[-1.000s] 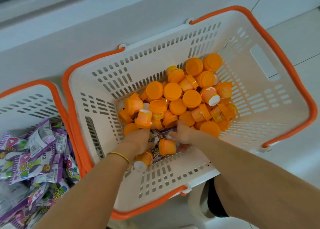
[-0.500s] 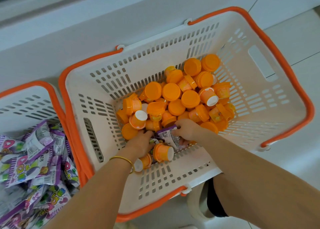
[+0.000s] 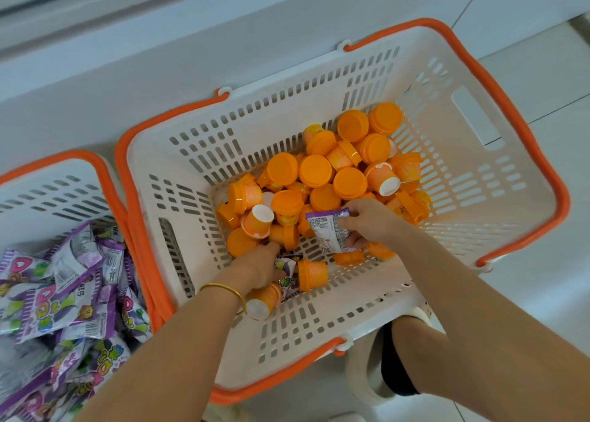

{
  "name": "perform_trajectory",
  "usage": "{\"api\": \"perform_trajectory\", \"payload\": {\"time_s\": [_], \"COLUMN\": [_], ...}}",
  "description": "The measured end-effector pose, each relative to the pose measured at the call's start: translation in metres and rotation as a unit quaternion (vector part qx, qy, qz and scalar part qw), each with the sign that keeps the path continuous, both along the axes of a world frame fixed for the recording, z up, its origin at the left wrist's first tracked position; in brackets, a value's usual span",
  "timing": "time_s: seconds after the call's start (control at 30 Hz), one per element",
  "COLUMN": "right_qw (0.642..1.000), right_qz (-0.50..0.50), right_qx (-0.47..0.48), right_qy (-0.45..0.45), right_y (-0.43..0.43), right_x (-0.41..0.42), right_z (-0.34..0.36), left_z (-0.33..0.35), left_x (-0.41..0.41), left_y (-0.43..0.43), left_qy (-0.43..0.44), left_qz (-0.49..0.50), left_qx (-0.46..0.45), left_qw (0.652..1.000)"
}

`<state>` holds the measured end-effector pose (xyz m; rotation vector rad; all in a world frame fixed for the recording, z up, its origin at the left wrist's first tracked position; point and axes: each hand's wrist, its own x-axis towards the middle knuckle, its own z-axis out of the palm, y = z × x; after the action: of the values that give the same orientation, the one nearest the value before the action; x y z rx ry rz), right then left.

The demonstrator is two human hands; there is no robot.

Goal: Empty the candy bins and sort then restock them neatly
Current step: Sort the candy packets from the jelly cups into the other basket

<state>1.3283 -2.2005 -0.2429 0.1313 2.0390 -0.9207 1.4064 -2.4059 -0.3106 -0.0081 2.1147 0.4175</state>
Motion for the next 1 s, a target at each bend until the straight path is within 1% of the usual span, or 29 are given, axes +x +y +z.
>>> {"api": "perform_trajectory", "payload": {"time_s": [0.13, 0.27, 0.47, 0.63, 0.7, 0.8, 0.93, 1.0], "right_qw": [1.0, 1.0, 1.0, 1.0, 1.0, 1.0, 1.0, 1.0], "right_qz": [0.001, -0.004, 0.0, -0.01, -0.013, -0.008, -0.007, -0.012], "right_qx": [-0.01, -0.013, -0.009, -0.013, -0.014, -0.016, -0.012, -0.011], "right_qy": [-0.001, 0.002, -0.001, 0.003, 0.002, -0.001, 0.003, 0.005], "right_y": [-0.004, -0.006, -0.008, -0.007, -0.005, -0.004, -0.004, -0.004], "right_x": [0.006, 0.008, 0.01, 0.009, 0.009, 0.01, 0.01, 0.01], "right_z": [0.001, 0.001, 0.003, 0.004, 0.004, 0.002, 0.001, 0.001], "left_z": [0.004, 0.011, 0.013, 0.007, 0.005, 0.004, 0.007, 0.009], "left_x": [0.002, 0.004, 0.004, 0.003, 0.005, 0.012, 0.022, 0.024], "left_y": [0.003, 0.003, 0.001, 0.0, 0.001, 0.005, 0.011, 0.013], "left_qy": [0.002, -0.01, -0.03, -0.049, -0.05, -0.04, -0.032, -0.017], "left_qz": [-0.02, -0.02, 0.036, 0.099, 0.075, 0.011, -0.028, -0.045], "left_qx": [-0.027, -0.013, 0.016, -0.006, -0.034, -0.069, -0.118, -0.126], "left_qw": [0.999, 1.0, 0.999, 0.994, 0.995, 0.997, 0.992, 0.991]}}
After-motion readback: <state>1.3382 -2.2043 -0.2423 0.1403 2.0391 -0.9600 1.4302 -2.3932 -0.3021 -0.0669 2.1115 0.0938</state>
